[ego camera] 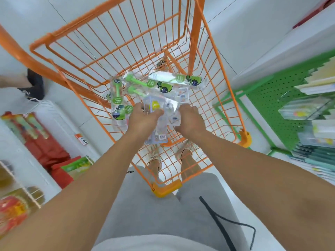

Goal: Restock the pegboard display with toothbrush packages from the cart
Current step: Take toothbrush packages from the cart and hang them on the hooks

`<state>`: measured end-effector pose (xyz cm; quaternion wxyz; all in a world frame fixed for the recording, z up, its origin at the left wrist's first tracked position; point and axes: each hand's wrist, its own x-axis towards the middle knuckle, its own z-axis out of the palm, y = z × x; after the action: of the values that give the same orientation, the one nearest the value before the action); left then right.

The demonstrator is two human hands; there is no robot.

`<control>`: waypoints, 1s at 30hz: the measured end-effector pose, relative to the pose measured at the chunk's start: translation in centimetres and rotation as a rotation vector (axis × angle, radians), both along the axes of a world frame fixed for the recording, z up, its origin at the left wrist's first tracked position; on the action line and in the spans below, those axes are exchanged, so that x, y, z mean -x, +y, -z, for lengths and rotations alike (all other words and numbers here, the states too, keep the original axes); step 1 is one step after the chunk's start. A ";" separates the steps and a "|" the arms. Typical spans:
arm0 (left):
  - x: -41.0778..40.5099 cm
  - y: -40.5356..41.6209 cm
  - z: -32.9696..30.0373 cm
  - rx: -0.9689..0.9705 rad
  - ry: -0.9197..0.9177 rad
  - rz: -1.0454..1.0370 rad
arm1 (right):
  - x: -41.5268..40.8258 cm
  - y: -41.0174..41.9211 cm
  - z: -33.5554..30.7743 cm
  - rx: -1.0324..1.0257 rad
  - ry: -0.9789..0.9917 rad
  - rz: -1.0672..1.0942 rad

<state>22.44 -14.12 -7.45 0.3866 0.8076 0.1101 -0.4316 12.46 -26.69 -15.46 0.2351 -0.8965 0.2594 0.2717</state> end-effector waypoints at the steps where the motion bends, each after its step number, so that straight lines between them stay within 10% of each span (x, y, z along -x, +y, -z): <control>1: -0.2 0.2 -0.2 0.001 0.029 -0.030 | -0.1 0.0 -0.1 0.025 -0.023 -0.015; 7: -1.5 1.2 -1.6 0.160 0.288 -0.237 | 2.9 -3.8 -7.0 -0.328 0.031 0.328; 13: -0.9 -0.9 -3.0 0.273 0.389 -0.087 | 10.0 -4.9 -12.7 -1.100 -0.130 1.204; 20: 3.3 -6.2 -4.6 0.513 0.513 0.039 | 14.4 -1.1 -12.6 -1.592 -0.322 1.429; 30: 11.1 -12.3 -5.6 0.628 0.355 0.347 | 22.6 -1.4 -12.6 -1.459 -0.702 1.418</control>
<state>11.35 -26.45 -1.86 0.5112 0.5695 -0.1003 -0.6358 -10.11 -28.09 -2.82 0.8785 -0.2130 0.4134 -0.1097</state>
